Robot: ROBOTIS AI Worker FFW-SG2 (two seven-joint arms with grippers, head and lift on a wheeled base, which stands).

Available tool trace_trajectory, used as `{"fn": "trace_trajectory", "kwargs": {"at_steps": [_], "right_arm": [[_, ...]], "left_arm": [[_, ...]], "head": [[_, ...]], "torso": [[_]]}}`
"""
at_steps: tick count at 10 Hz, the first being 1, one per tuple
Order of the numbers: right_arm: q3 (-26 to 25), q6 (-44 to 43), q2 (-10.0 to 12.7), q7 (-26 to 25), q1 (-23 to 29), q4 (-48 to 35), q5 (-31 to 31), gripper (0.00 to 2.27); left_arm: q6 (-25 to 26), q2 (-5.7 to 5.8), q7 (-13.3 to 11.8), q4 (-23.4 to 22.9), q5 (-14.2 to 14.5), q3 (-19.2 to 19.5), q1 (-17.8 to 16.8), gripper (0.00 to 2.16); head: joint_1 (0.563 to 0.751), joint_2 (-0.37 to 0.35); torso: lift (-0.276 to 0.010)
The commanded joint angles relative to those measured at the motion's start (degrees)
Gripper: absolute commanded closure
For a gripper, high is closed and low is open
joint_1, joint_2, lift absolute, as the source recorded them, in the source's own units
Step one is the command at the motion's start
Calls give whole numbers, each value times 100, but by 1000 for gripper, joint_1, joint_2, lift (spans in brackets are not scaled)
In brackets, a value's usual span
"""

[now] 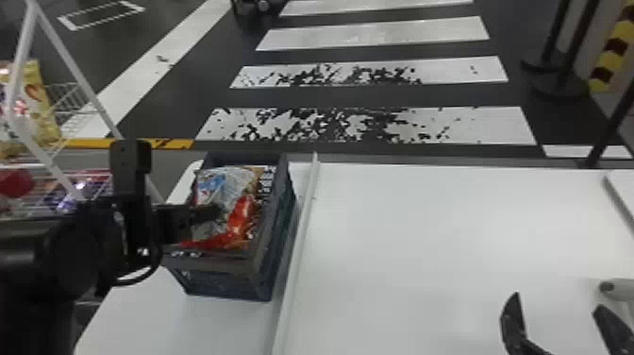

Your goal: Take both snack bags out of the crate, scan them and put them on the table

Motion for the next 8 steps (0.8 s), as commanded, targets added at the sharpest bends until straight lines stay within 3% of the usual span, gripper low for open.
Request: {"fn": "trace_trajectory", "kwargs": {"at_steps": [1,2,4,6,8], "right_arm": [[4,16,0,0,-1,9,-4,63],[4,16,0,0,25,9,-4,63],[13,16,0,0,7,27,5,63],[83,51,8,0,-10,27,40,63],[92,51,17,-9,7,18,84,63]], "left_arm": [[9,-96,4,-191,-72,-14,-89,2142],[9,-78,30,-358,-301,-5,-80,2142],[27,-87,83,-665,-187,83,7,2142],[79,-298,206,-1158,77,-66,174,2142],[132,-561,487,-1386,147,-550,210,2142]], "head": [[695,207],[695,201],[695,210],[695,212],[695,173]], "torso": [[-92],[-92],[-92],[-92],[-92]]}}
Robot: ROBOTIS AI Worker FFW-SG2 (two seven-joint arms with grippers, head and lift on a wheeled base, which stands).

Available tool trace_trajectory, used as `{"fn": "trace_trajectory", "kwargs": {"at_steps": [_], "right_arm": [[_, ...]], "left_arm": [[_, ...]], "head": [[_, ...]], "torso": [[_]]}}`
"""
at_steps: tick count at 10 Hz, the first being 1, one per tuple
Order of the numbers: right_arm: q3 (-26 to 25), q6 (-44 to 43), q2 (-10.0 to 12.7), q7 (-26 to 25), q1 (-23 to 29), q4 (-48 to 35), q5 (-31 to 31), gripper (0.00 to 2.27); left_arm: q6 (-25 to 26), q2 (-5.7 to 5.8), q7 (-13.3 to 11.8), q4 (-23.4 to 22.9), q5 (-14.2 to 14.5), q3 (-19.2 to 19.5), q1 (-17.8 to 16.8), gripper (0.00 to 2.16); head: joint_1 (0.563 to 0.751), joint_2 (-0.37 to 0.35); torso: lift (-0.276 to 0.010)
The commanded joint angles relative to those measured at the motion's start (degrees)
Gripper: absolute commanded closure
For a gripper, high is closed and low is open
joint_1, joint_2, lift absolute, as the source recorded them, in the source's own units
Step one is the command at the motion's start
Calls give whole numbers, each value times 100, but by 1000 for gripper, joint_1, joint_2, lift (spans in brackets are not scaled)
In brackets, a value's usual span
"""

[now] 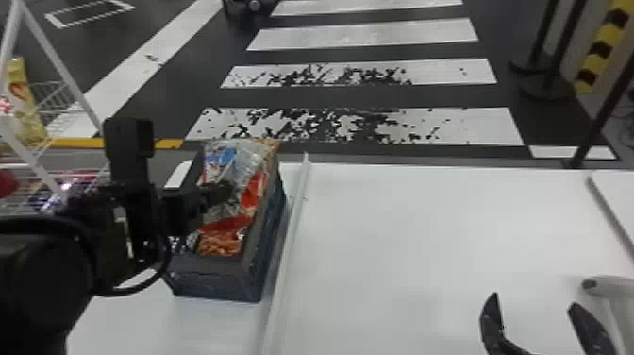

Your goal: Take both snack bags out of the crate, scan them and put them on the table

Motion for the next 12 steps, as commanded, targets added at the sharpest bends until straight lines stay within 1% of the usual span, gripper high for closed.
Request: {"fn": "trace_trajectory", "kwargs": {"at_steps": [1,2,3,5,6,7,8,9,12], "right_arm": [[2,0,2,-4,7,-2,11,63],[-7,0,2,-4,24,-2,29,63],[-15,0,2,-4,33,-2,29,66],[-33,-18,2,-21,51,-2,29,63],[-42,-18,2,-21,51,-2,29,63],[-59,-36,2,-21,51,-2,29,66],[-68,-36,2,-21,51,-2,20,66],[-86,-53,2,-21,51,-2,11,66],[-130,-88,2,-21,33,7,-42,66]], "left_arm": [[-4,-208,113,-64,-5,-477,-1,2142],[-4,-366,306,-55,-58,-794,-19,2142],[-4,-507,412,-55,-84,-1145,-19,2145],[-21,-771,728,-2,-277,-1901,-27,2145],[-56,-859,825,129,-339,-2156,-27,2145],[-109,-920,983,288,-418,-2393,-19,2145],[-179,-947,1106,437,-488,-2578,34,2145],[-478,-929,1185,613,-682,-2798,113,2145],[-1568,-929,1713,1184,-717,-3316,377,2145]], "head": [[695,138],[695,99],[695,83],[695,-3],[695,-47],[695,-86],[695,-102],[695,-126],[695,-160]], "torso": [[-92],[-92],[-92],[-92],[-92],[-92],[-92],[-92],[-92]]}}
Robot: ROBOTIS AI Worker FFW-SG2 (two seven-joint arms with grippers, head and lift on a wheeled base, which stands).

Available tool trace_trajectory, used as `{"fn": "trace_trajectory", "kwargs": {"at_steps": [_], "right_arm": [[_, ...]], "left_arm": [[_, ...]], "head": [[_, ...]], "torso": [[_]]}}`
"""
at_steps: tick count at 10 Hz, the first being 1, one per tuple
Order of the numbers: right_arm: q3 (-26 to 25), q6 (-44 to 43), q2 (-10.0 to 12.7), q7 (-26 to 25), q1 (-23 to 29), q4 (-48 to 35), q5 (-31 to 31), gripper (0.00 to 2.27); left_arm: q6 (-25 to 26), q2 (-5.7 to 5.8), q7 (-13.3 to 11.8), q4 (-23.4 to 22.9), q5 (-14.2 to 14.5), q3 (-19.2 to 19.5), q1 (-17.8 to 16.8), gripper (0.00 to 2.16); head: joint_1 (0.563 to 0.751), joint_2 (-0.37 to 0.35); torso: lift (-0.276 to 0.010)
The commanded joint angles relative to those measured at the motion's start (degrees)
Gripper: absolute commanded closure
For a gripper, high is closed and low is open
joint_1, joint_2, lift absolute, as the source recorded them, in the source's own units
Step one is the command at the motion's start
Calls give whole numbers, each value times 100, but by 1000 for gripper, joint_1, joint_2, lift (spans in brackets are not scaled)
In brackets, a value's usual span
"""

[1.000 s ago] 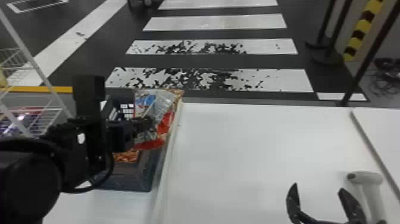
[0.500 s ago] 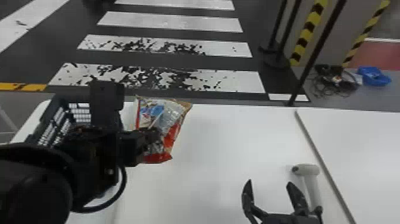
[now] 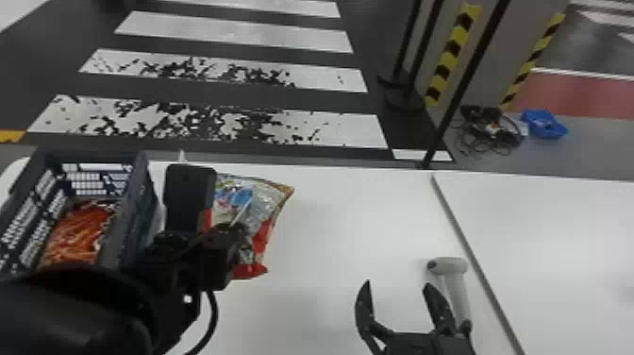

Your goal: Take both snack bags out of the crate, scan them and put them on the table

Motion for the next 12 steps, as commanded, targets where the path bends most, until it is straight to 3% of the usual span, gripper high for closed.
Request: {"fn": "trace_trajectory", "kwargs": {"at_steps": [1,3,4,7,8,10,11,12], "right_arm": [[-17,-3,0,0,-1,3,-9,66],[-17,-3,0,0,-10,3,-9,66],[-26,-3,9,0,-10,3,-9,66],[-26,-3,0,0,-10,3,-17,66],[-17,14,0,0,-10,12,-17,66],[-8,14,0,0,-27,21,-26,66],[10,-3,0,0,-36,30,-26,66],[18,14,0,0,-36,30,-26,66]], "left_arm": [[-737,0,183,363,44,-319,151,2145],[-1651,-9,631,802,184,-785,291,2145],[-1862,0,789,951,369,-952,326,2145],[-2020,44,1387,1127,826,-1268,432,2145],[-2090,53,1571,1180,852,-1329,493,2145],[-2670,62,1773,1523,1098,-1391,555,2145],[-3180,53,1756,1804,1186,-1444,546,2145],[-3321,18,1773,2059,1292,-1488,467,2145]], "head": [[695,-174],[695,-214],[695,-238],[695,-293],[695,-305],[695,-311],[695,-315],[695,-317]], "torso": [[-92],[-92],[-92],[-92],[-92],[-92],[-92],[-92]]}}
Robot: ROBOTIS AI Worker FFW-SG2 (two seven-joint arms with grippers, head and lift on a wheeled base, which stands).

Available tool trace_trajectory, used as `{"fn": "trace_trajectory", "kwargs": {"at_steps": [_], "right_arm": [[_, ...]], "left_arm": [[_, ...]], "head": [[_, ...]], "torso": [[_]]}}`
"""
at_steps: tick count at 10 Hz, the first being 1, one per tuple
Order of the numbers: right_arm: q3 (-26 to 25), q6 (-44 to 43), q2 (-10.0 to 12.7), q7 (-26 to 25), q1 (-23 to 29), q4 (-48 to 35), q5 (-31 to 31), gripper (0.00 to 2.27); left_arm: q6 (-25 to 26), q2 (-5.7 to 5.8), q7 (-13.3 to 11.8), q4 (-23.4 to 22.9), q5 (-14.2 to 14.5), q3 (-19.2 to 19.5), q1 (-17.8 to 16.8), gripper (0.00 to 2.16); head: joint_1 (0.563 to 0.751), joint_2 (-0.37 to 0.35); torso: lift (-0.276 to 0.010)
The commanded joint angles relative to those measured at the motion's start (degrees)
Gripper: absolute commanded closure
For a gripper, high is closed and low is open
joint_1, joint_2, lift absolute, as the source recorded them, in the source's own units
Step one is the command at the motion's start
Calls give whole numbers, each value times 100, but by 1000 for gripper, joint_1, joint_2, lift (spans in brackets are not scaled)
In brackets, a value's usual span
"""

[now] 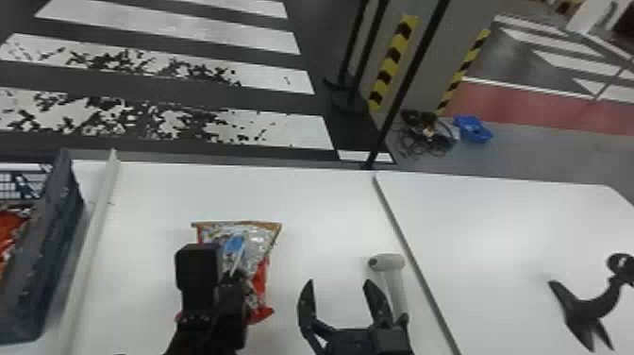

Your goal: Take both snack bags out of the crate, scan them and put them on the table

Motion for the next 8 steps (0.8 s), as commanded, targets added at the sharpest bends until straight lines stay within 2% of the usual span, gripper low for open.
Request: {"fn": "trace_trajectory", "kwargs": {"at_steps": [1,2,3,4,5,7,8], "right_arm": [[8,1,0,0,-1,1,0,66],[8,1,0,0,-1,1,0,66],[8,1,0,0,-1,1,0,66],[8,1,0,0,-1,1,0,66],[8,-16,0,0,-10,9,0,66],[-1,1,0,0,-18,18,0,66],[-1,-16,0,0,-18,27,0,66]], "left_arm": [[-240,-28,45,340,263,-85,-107,2118],[-328,-28,89,454,289,-191,-177,1841],[-557,-28,80,507,412,-243,-186,1187],[-662,-28,72,507,588,-279,-186,228],[-662,-19,80,489,737,-279,-186,53],[-680,25,160,410,772,-279,-177,63],[-680,60,239,208,667,-261,-125,60]], "head": [[695,-322],[695,-329],[695,-338],[695,-348],[695,-350],[695,-350],[695,-350]], "torso": [[-92],[-92],[-92],[-92],[-92],[-92],[-92]]}}
